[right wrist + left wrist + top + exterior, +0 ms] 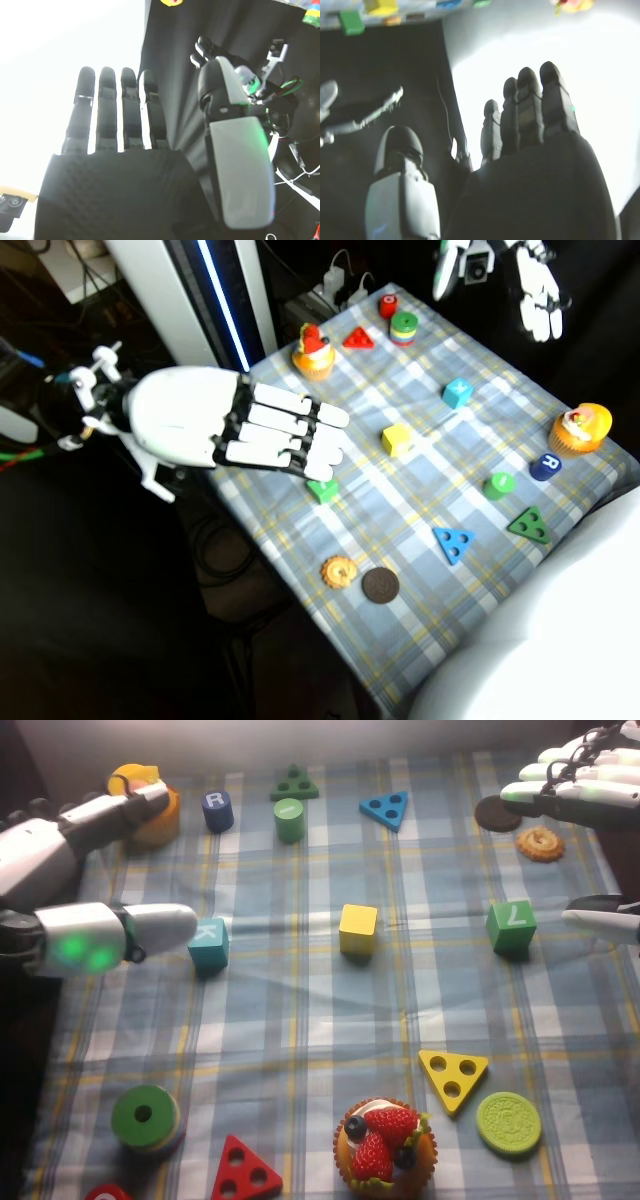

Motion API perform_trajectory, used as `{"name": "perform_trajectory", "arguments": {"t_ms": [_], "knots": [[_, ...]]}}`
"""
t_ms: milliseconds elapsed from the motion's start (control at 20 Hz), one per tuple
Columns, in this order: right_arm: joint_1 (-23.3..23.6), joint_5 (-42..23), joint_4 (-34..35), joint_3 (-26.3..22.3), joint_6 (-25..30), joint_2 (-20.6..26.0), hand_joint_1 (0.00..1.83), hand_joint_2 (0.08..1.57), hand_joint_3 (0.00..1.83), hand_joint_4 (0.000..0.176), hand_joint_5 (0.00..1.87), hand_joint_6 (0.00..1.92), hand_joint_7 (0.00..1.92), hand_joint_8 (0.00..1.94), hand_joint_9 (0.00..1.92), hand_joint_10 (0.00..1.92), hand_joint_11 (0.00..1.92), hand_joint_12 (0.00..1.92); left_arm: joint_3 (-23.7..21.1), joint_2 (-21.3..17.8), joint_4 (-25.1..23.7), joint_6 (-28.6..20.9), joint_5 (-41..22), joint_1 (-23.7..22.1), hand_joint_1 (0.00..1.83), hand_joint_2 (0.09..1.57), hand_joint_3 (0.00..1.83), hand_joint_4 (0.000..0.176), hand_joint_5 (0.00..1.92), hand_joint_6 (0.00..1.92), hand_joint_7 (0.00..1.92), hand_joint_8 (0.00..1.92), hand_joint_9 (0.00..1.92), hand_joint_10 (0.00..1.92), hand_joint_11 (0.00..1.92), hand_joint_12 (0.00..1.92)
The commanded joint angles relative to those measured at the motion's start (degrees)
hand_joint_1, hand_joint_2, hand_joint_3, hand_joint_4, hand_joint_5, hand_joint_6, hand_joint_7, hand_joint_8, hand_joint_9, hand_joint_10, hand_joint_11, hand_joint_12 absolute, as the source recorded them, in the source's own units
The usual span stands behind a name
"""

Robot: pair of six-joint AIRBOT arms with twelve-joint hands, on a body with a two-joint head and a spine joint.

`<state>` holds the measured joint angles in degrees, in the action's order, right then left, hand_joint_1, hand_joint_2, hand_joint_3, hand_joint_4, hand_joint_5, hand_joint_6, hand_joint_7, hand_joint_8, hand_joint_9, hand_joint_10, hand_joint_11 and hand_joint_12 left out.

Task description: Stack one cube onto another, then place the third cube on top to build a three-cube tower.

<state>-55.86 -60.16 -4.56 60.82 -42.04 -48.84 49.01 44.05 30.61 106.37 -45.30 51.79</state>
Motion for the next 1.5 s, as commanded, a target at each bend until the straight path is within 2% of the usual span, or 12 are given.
{"name": "perform_trajectory", "arguments": {"t_ms": [0,50,200,400,500,700,850,1100,1250,1350,1400,1450], "knots": [[0.73,-7.16,0.98,0.04,0.46,-0.10,0.68,1.23,0.01,0.000,0.30,0.00,0.34,0.00,0.28,0.00,0.00,0.62,0.40,0.49,-0.12,2.88,-4.14,-1.26,0.56,0.97,0.00,0.176,0.16,0.00,0.22,0.00,0.22,0.01,0.05,0.27],[0.76,-7.17,0.86,0.04,0.55,-0.08,0.70,1.22,0.00,0.000,0.32,0.00,0.35,0.00,0.28,0.00,0.00,0.64,0.81,1.73,1.78,9.23,-2.10,-2.89,0.55,0.97,0.00,0.176,0.15,0.00,0.22,0.00,0.21,0.00,0.04,0.27],[0.75,-7.16,0.63,0.04,0.79,-0.07,0.69,1.22,0.00,0.000,0.33,0.00,0.35,0.00,0.29,0.00,0.00,0.71,1.25,3.43,5.20,19.25,0.01,-4.53,0.60,0.95,0.00,0.176,0.19,0.01,0.26,0.01,0.23,0.01,0.05,0.29],[0.75,-7.15,0.51,0.04,0.87,-0.07,0.66,1.22,0.00,0.006,0.30,0.00,0.35,0.00,0.28,0.00,0.00,0.68,2.91,5.26,7.95,27.77,4.67,-6.32,0.74,0.93,0.00,0.176,0.27,0.01,0.28,0.00,0.24,0.00,0.04,0.32],[0.75,-7.14,0.41,0.04,0.88,-0.07,0.68,1.22,0.00,0.000,0.31,0.00,0.34,0.00,0.27,0.00,0.00,0.67,4.10,6.46,9.82,31.93,7.08,-7.28,0.77,0.93,0.00,0.176,0.31,0.02,0.30,0.01,0.23,0.00,0.02,0.31],[0.74,-7.13,0.32,0.06,0.92,-0.07,0.65,1.22,0.00,0.002,0.30,0.00,0.33,0.00,0.26,0.00,0.00,0.63,6.02,8.32,11.93,36.26,10.33,-8.58,0.84,0.95,0.00,0.176,0.53,0.02,0.42,0.01,0.29,0.00,0.01,0.32],[0.73,-7.13,0.31,0.07,0.92,-0.08,0.63,1.23,0.00,0.000,0.29,0.00,0.34,0.00,0.26,0.00,0.00,0.59,7.54,9.71,13.75,39.01,11.70,-9.40,0.80,0.97,0.00,0.176,0.64,0.02,0.43,0.01,0.29,0.00,0.01,0.32],[0.69,-7.13,0.31,0.07,0.92,-0.09,0.63,1.24,0.00,0.000,0.29,0.00,0.34,0.00,0.28,0.00,0.00,0.67,9.48,11.50,15.95,41.53,12.58,-10.61,0.78,1.00,0.00,0.176,0.69,0.01,0.44,0.00,0.27,0.00,0.00,0.25],[0.66,-7.13,0.31,0.09,0.92,-0.09,0.63,1.24,0.00,0.002,0.29,0.00,0.35,0.00,0.28,0.00,0.00,0.60,10.40,12.27,16.66,41.78,13.04,-11.03,0.80,0.98,0.00,0.176,0.72,0.00,0.48,0.00,0.32,0.00,0.04,0.30],[0.66,-7.13,0.31,0.09,0.92,-0.09,0.62,1.25,0.00,0.000,0.29,0.00,0.36,0.00,0.30,0.01,0.00,0.64,10.62,12.52,17.56,43.31,13.04,-11.14,0.83,0.97,0.00,0.176,0.76,0.01,0.51,0.01,0.35,0.01,0.04,0.31],[0.66,-7.13,0.31,0.09,0.92,-0.09,0.62,1.25,0.00,0.000,0.29,0.00,0.37,0.00,0.30,0.01,0.00,0.64,10.75,12.56,18.10,43.90,13.04,-11.16,0.84,0.97,0.00,0.174,0.78,0.02,0.51,0.01,0.34,0.00,0.03,0.31],[0.65,-7.13,0.31,0.09,0.92,-0.09,0.62,1.24,0.00,0.000,0.29,0.00,0.36,0.00,0.29,0.00,0.00,0.59,10.91,12.56,18.48,43.99,13.04,-11.15,0.87,0.97,0.00,0.157,0.84,0.01,0.53,0.00,0.33,0.00,0.02,0.33]]}}
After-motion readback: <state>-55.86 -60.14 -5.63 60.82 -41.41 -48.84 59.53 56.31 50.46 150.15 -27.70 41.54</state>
